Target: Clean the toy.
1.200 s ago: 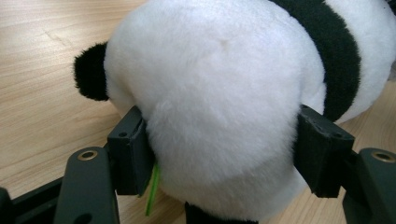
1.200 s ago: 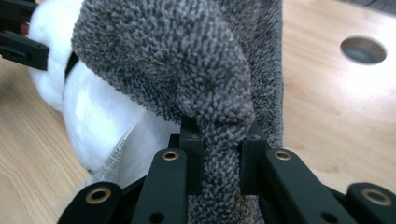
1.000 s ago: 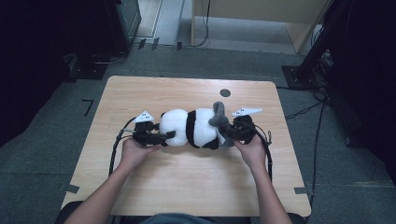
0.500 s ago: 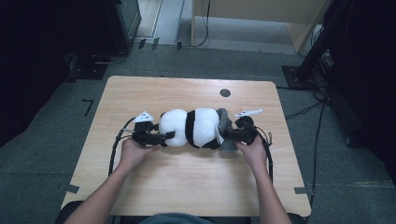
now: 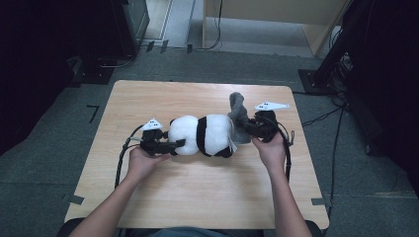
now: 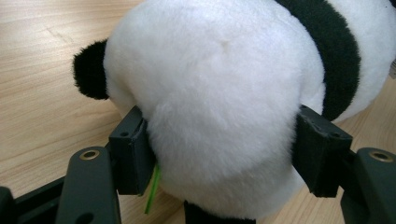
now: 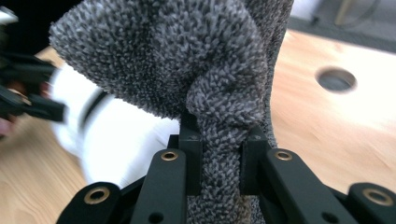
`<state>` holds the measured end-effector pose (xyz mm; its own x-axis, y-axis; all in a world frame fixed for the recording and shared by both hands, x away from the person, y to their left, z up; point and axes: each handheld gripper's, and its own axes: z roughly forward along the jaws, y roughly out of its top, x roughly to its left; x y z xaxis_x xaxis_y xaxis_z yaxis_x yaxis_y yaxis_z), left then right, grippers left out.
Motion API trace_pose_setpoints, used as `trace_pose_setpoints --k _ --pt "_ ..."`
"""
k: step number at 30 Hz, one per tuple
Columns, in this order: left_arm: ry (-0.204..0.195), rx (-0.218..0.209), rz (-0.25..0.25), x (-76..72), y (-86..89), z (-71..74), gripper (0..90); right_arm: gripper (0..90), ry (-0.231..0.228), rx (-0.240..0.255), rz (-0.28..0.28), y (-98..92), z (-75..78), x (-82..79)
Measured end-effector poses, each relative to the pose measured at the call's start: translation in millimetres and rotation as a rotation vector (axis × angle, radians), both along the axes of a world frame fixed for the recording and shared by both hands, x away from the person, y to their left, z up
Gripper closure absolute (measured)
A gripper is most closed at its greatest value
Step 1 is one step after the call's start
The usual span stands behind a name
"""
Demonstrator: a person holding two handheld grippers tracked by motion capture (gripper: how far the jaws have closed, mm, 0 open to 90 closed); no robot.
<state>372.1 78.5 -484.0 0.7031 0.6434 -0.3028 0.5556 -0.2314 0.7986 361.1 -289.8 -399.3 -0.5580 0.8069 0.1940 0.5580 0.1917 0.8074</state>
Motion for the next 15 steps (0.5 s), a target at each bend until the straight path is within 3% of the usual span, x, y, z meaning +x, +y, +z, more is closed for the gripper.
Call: trace_pose_setpoints --k 3,6,9,13,15 --pt "-0.003 0.001 -0.001 -0.6 0.4 -0.6 31.4 76.4 -0.007 0.009 0.044 16.9 -1.8 1.7" --pt "-0.003 0.0 0.002 -0.7 0.1 -0.6 31.4 76.1 0.005 -0.053 0.051 29.8 -10.8 3.1" --pt "-0.005 -0.002 0.001 -0.6 -0.3 -0.5 31.5 76.1 0.006 -0.063 0.039 27.7 -13.5 3.8" --pt "0.002 -0.006 0.004 0.1 -0.1 -0.3 31.4 76.6 0.041 -0.11 0.011 20.2 -23.1 6.0" --pt "0.003 -0.004 0.002 0.7 0.0 0.0 31.4 76.9 0.073 -0.109 -0.001 16.0 -28.6 7.1"
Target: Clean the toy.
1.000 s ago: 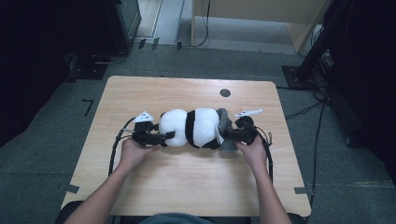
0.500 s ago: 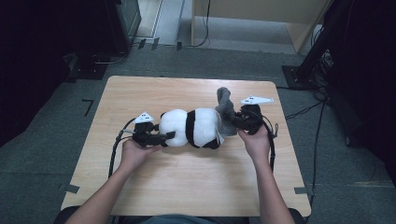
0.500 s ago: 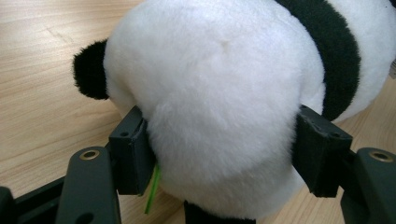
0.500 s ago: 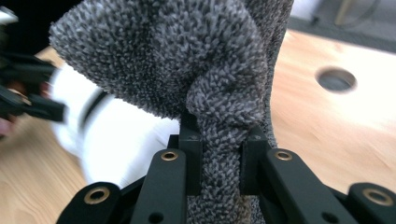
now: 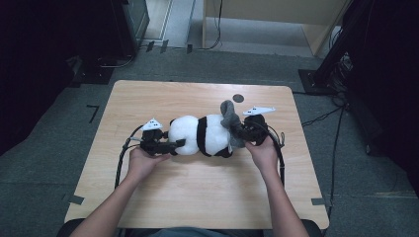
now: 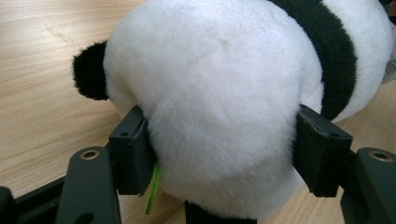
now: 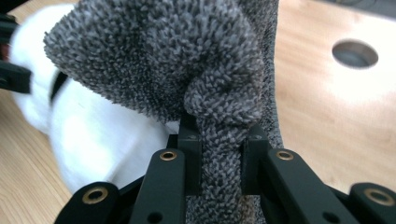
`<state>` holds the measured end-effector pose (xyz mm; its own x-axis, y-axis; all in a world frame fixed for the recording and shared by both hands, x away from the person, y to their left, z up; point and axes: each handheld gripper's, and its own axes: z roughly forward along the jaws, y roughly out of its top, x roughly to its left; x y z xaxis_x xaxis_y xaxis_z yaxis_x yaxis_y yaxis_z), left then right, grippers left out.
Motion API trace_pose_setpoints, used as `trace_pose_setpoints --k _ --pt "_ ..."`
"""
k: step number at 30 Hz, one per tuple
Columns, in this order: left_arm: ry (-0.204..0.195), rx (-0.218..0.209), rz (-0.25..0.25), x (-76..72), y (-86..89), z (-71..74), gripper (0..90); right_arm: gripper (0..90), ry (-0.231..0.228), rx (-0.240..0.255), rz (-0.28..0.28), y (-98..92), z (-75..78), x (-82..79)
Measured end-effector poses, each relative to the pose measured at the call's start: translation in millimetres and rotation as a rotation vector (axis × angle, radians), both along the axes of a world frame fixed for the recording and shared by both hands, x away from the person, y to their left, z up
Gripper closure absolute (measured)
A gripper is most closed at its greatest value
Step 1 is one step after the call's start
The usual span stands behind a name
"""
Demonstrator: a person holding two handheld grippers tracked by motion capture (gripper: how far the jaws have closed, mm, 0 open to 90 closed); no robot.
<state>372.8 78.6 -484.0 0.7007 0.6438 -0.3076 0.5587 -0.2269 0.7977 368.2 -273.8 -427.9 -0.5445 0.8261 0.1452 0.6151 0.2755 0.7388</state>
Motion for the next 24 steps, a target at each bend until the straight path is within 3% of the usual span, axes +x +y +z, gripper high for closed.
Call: trace_pose_setpoints --k 3,8,12,14,19,24 --pt "0.003 -0.004 0.002 0.8 0.0 -0.1 31.5 77.3 0.024 -0.004 -0.006 -4.1 -8.1 2.3" --pt "0.006 -0.015 0.004 1.6 0.6 -0.8 31.6 77.6 0.097 0.033 -0.022 -9.4 -26.1 3.4" --pt "0.007 -0.016 -0.001 2.4 1.5 -1.1 31.6 77.1 0.172 -0.026 -0.017 -6.3 -44.5 4.7" --pt "0.009 -0.015 -0.002 2.4 1.9 -1.1 31.6 77.1 0.192 -0.025 -0.021 -4.9 -48.3 3.3" --pt "0.01 -0.015 -0.004 2.3 2.2 -1.0 31.8 77.3 0.177 0.008 -0.057 -17.7 -38.2 0.3" --pt "0.006 -0.011 -0.002 1.2 1.6 0.2 32.1 77.4 0.097 0.068 -0.075 -26.6 -10.0 -6.9"
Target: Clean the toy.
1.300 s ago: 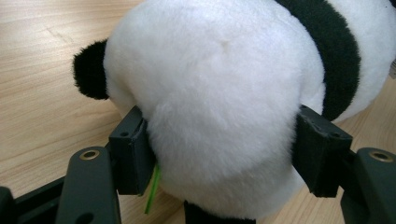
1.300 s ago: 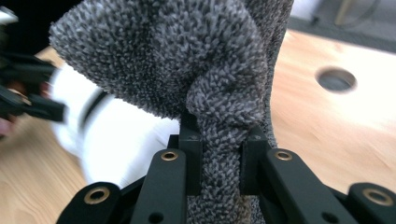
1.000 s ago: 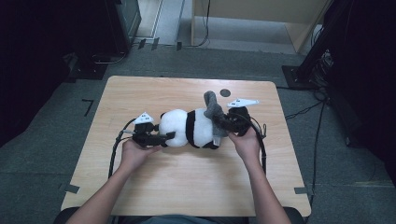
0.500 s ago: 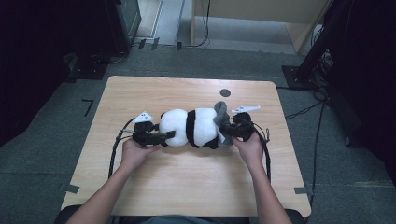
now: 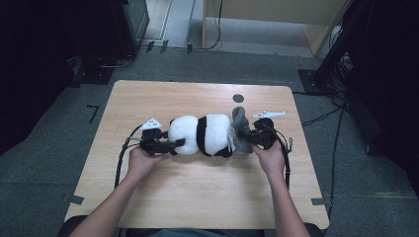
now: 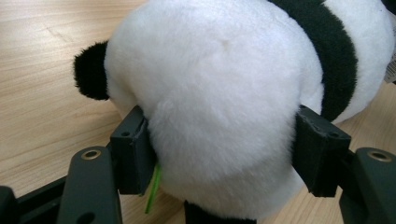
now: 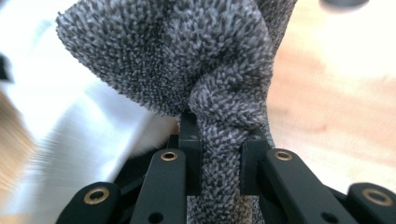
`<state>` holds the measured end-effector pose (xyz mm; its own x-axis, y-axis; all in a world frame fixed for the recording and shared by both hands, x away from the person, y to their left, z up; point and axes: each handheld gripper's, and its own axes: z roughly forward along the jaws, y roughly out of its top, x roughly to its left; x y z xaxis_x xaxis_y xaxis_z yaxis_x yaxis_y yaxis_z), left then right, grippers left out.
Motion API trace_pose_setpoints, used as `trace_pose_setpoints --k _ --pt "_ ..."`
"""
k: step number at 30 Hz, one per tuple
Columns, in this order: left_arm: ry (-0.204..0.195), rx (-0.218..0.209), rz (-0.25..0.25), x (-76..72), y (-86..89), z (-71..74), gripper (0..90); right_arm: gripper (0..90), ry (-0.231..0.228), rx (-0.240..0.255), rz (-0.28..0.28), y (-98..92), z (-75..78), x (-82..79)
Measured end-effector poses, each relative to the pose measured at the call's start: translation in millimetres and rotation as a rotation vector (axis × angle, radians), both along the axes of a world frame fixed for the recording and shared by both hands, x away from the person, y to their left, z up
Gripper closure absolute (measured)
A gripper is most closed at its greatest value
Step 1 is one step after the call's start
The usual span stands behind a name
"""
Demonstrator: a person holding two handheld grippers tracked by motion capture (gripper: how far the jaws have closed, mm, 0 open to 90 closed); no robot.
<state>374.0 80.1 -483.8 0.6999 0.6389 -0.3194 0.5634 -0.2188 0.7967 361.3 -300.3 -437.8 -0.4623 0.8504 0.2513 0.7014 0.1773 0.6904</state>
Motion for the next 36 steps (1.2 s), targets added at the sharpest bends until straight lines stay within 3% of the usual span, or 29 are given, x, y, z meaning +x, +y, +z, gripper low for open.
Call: trace_pose_setpoints --k 2,7,13,23,26,31,36 --pt "0.0 0.002 0.001 -0.2 0.0 0.6 32.6 77.4 -0.039 0.018 0.009 2.1 15.5 -4.0" --pt "0.006 0.002 0.008 -1.2 -0.1 1.9 35.2 77.4 -0.122 -0.003 0.071 24.8 51.1 -14.5" --pt "0.005 0.006 0.009 -1.5 -0.4 2.4 35.3 77.2 -0.155 -0.027 0.186 70.0 71.9 -19.6" --pt "0.002 0.007 0.01 -1.8 -0.5 2.9 35.5 77.3 -0.069 -0.061 0.334 153.1 56.1 7.7" --pt "0.01 0.004 0.019 -2.6 -0.1 3.3 35.4 77.3 -0.001 -0.053 0.323 171.9 42.6 18.4" --pt "0.022 0.0 0.037 -1.3 3.8 2.1 36.0 77.3 -0.005 -0.039 0.323 185.2 29.3 23.3" --pt "0.016 0.028 0.027 -3.0 3.4 1.4 36.6 78.0 -0.033 -0.048 0.353 182.3 19.4 13.7"
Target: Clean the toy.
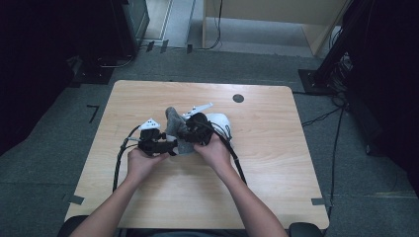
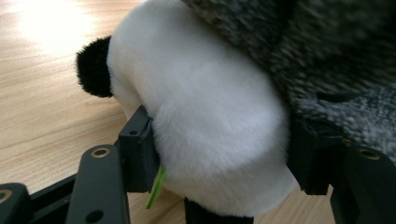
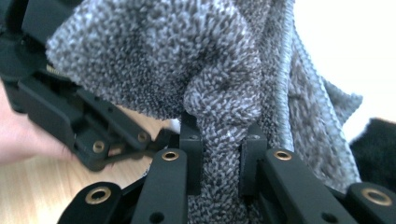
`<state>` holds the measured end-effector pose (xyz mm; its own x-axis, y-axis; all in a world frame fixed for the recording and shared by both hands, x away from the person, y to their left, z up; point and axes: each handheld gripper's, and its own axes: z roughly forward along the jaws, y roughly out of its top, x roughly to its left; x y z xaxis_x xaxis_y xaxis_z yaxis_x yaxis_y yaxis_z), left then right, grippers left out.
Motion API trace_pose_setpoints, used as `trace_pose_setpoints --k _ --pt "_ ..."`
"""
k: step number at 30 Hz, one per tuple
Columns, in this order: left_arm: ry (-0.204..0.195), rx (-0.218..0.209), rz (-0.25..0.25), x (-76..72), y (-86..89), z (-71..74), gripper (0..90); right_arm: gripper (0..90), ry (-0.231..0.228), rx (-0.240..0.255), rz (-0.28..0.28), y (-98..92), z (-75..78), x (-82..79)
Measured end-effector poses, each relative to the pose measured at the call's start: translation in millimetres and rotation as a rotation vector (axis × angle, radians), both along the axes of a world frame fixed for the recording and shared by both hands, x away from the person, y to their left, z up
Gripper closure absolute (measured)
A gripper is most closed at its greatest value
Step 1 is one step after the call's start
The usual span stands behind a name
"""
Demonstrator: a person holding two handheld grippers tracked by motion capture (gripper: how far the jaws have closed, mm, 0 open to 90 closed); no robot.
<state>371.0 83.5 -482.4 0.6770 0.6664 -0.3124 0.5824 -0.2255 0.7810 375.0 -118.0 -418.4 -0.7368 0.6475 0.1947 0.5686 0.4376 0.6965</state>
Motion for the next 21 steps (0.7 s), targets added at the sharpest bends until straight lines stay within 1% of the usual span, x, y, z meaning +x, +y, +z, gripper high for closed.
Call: trace_pose_setpoints --k 2,4,6,8,9,12,14,16,18,21 --pt "0.003 -0.002 -0.004 0.2 1.4 -0.4 36.8 78.0 0.016 0.004 0.009 -5.7 -2.0 -3.9" --pt "0.005 -0.011 -0.004 0.5 2.1 -1.3 37.0 78.1 0.025 -0.008 0.013 -11.4 -4.7 -9.5" --pt "0.005 -0.013 -0.004 0.6 1.9 -1.4 37.1 78.2 0.016 -0.022 0.023 -17.7 -9.3 -14.7" --pt "0.004 -0.014 -0.003 0.4 1.6 -1.3 37.3 78.4 0.019 -0.027 0.029 -24.7 -14.5 -19.2" --pt "-0.001 -0.01 -0.009 0.5 1.8 -1.3 37.4 78.5 0.02 -0.026 0.034 -28.6 -17.0 -20.9" --pt "-0.003 0.0 -0.013 0.4 0.9 -0.3 39.6 78.4 0.04 -0.03 0.036 -39.2 -21.0 -26.7" --pt "0.0 0.0 -0.015 0.5 0.7 0.1 40.7 78.4 0.043 -0.046 0.03 -44.9 -20.3 -31.3" --pt "0.002 -0.002 -0.016 0.6 0.8 0.1 41.3 78.4 0.031 -0.061 0.018 -50.9 -17.8 -36.0" --pt "0.0 0.005 -0.02 1.0 0.8 0.7 41.7 78.4 0.017 -0.071 0.009 -56.3 -14.9 -39.3" --pt "0.003 0.004 -0.02 1.4 0.7 0.9 41.7 78.4 0.017 -0.067 -0.008 -65.6 -9.4 -41.6"
